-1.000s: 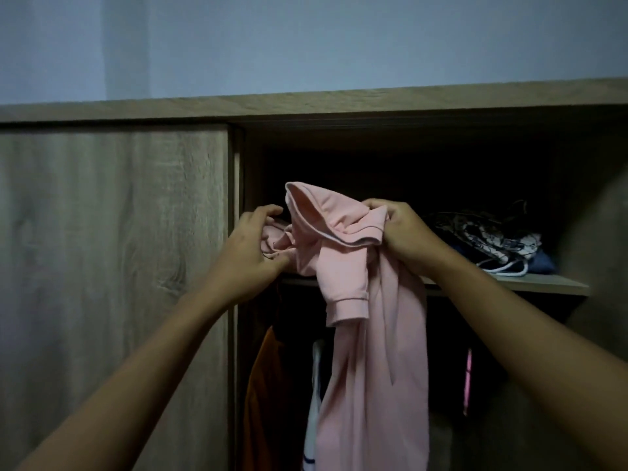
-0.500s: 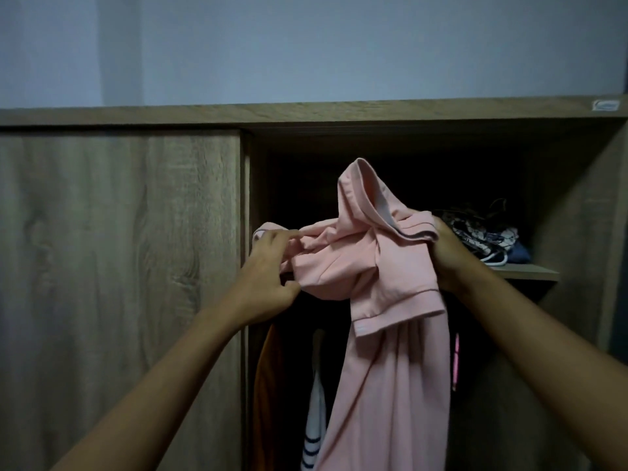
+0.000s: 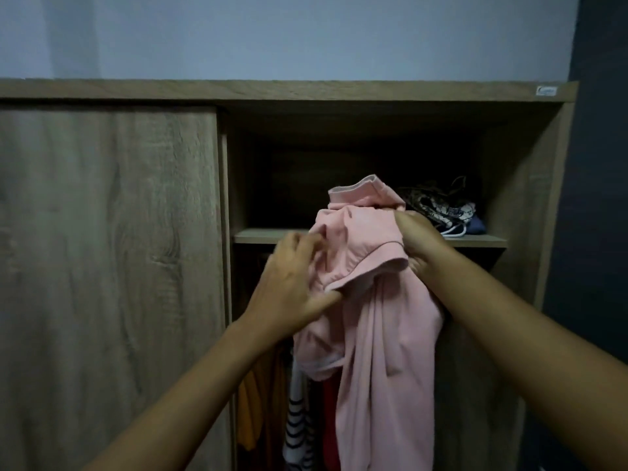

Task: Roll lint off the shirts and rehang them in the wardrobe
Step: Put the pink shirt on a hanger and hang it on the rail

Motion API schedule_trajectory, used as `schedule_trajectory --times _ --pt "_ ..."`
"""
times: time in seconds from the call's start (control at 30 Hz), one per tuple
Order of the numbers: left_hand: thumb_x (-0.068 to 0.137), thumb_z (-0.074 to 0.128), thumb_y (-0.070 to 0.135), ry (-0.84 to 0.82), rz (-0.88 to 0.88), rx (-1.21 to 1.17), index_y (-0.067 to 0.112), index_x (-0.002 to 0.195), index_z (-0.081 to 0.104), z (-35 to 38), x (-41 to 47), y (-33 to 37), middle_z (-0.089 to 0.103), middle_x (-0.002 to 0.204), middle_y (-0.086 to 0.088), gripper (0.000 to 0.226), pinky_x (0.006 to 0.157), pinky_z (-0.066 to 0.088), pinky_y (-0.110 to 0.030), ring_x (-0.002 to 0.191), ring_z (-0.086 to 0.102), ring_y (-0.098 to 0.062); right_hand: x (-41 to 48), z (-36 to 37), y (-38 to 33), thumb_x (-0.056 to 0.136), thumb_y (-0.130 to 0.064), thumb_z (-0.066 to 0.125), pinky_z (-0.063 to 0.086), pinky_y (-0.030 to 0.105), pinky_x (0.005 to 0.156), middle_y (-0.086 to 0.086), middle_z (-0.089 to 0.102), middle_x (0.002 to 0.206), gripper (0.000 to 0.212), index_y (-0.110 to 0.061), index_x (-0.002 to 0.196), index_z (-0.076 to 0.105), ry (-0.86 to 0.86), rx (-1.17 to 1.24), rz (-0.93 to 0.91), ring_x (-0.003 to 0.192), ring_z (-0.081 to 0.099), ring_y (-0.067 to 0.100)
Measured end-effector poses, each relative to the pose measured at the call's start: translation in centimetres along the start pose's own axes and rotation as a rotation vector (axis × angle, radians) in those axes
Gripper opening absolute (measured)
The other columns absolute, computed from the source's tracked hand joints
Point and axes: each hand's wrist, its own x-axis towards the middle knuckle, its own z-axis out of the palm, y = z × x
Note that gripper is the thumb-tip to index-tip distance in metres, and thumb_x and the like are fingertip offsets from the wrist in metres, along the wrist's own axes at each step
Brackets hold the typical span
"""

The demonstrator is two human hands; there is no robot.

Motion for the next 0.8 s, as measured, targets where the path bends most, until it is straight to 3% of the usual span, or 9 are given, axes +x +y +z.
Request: schedule_trajectory --times 0.17,0.23,0.3,0.43,0.5,0.57,0.67,0.73,0.8 --pt "0.067 0.079 0.061 -0.047 -0.317 -0.329 0.036 0.134 0.044 -0.5 -0.3 -2.0 0.050 0.128 0.013 0.080 0.095 0.047 -0.027 0.115 0.054 -0.005 0.5 -0.8 -1.1 0.090 -0.003 0.058 0.055 0.026 0.060 0.009 0.068 0.070 0.012 -0.006 0.084 0.068 -0.098 -0.001 -0.008 0.061 0.067 0.016" --pt "0.081 0.077 0.047 -0.163 -0.354 -0.394 0.034 0.125 0.056 -0.4 -0.3 -2.5 0.063 0.117 0.019 0.051 0.086 0.049 -0.026 0.104 0.060 0.005 0.6 -0.9 -1.1 0.090 -0.003 0.058 0.057 0.027 0.064 0.010 0.069 0.071 0.012 -0.006 0.085 0.068 -0.119 -0.046 -0.015 0.063 0.068 0.017" --pt "0.091 0.068 0.030 -0.212 -0.397 -0.485 0.023 0.094 0.072 -0.4 -0.1 -3.2 0.072 0.085 0.015 0.009 0.074 0.047 -0.031 0.079 0.063 0.003 0.7 -0.9 -0.7 0.086 -0.006 0.061 0.056 0.037 0.078 0.018 0.069 0.082 0.012 -0.002 0.091 0.072 -0.118 -0.143 -0.011 0.073 0.068 0.025" --pt "0.084 0.057 0.038 -0.196 -0.541 -0.672 0.006 0.082 0.077 -1.6 0.3 -2.5 0.076 0.082 -0.010 0.038 0.074 0.046 -0.033 0.080 0.066 -0.017 1.1 -1.4 0.4 0.080 -0.019 0.068 0.055 0.047 0.085 0.022 0.073 0.091 0.025 -0.003 0.097 0.075 -0.117 -0.355 0.029 0.082 0.070 0.032" --pt "0.097 0.052 0.026 -0.176 -0.528 -0.682 0.017 0.074 0.074 -2.1 0.3 -2.2 0.075 0.071 0.005 0.033 0.072 0.048 -0.021 0.071 0.066 0.000 1.2 -2.0 1.3 0.084 -0.023 0.068 0.059 0.039 0.077 0.015 0.077 0.088 0.024 -0.004 0.098 0.075 -0.144 -0.523 0.022 0.080 0.074 0.028" --pt "0.106 0.042 0.024 -0.182 -0.510 -0.638 0.026 0.076 0.060 -2.9 0.4 -2.1 0.065 0.056 0.018 0.035 0.055 0.043 -0.005 0.052 0.058 0.014 0.5 -2.3 2.5 0.084 -0.012 0.067 0.057 0.029 0.066 0.009 0.077 0.079 0.012 -0.006 0.091 0.075 -0.229 -0.689 0.026 0.071 0.072 0.020" --pt "0.105 0.045 0.036 -0.249 -0.520 -0.629 0.023 0.069 0.055 -3.7 0.4 -0.8 0.054 0.045 0.013 0.039 0.045 0.041 -0.018 0.037 0.047 -0.002 -0.2 -2.9 5.2 0.082 -0.002 0.066 0.052 0.034 0.072 0.017 0.076 0.092 0.014 -0.004 0.093 0.075 -0.318 -0.823 0.038 0.078 0.065 0.019" --pt "0.098 0.058 0.030 -0.303 -0.436 -0.640 0.021 0.065 0.064 -3.7 0.0 -0.4 0.055 0.055 0.006 0.035 0.051 0.036 -0.024 0.049 0.046 -0.006 -0.4 -3.1 6.3 0.086 0.003 0.061 0.050 0.036 0.078 0.019 0.075 0.101 0.018 -0.003 0.098 0.074 -0.357 -0.765 -0.002 0.085 0.063 0.018" --pt "0.089 0.073 0.031 -0.473 -0.351 -0.720 0.010 0.081 0.073 -3.9 -0.5 -0.1 0.064 0.070 -0.003 0.022 0.057 0.040 -0.023 0.065 0.055 -0.013 -0.7 -3.4 6.4 0.091 0.003 0.062 0.052 0.031 0.079 0.009 0.076 0.101 0.021 -0.010 0.102 0.073 -0.400 -0.659 -0.024 0.087 0.065 0.012"
